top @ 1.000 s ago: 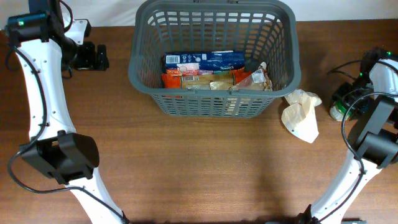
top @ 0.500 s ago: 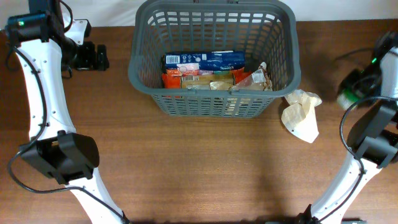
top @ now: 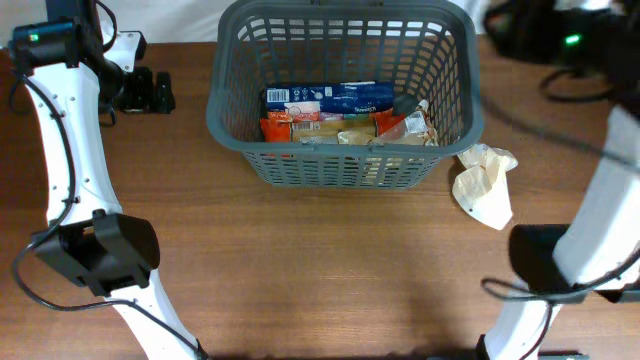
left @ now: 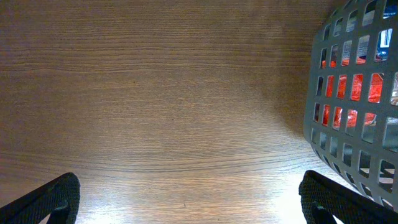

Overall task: Pack container
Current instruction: 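Carry the jar into the basket and release it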

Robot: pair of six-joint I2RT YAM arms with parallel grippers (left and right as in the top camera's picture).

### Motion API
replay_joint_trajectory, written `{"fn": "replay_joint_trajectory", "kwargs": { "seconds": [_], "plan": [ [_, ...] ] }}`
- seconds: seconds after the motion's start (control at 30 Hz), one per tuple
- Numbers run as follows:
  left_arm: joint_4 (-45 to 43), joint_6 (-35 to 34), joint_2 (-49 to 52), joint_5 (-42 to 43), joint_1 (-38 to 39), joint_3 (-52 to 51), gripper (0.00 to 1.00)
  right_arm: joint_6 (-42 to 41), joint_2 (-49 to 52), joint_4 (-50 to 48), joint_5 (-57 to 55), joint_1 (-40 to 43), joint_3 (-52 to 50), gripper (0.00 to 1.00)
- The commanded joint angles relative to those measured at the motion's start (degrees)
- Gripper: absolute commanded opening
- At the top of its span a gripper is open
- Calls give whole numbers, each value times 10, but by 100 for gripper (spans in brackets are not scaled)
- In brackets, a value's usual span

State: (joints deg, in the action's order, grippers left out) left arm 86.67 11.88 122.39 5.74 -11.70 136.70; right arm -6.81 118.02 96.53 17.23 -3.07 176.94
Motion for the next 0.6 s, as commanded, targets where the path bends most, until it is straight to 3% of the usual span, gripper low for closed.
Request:
{"fn": "replay_joint_trajectory", "kwargs": {
  "seconds": [0.0,0.1,0.4,0.57],
  "plan": [
    [-1,-7,-1,0,-1,-4,99,36,29,-18,-59,-76,-21,4],
    [-1,-7,-1,0,-1,-4,99,34,62,-23,-106,-118,-47,4],
    [-1,-7,-1,0,-1,-4,99,-1,167,-54,-64,-150,-179,4],
    [-1,-7,-1,0,-1,-4,99,-1,175,-102,-63,-164,-271,4]
  ]
}}
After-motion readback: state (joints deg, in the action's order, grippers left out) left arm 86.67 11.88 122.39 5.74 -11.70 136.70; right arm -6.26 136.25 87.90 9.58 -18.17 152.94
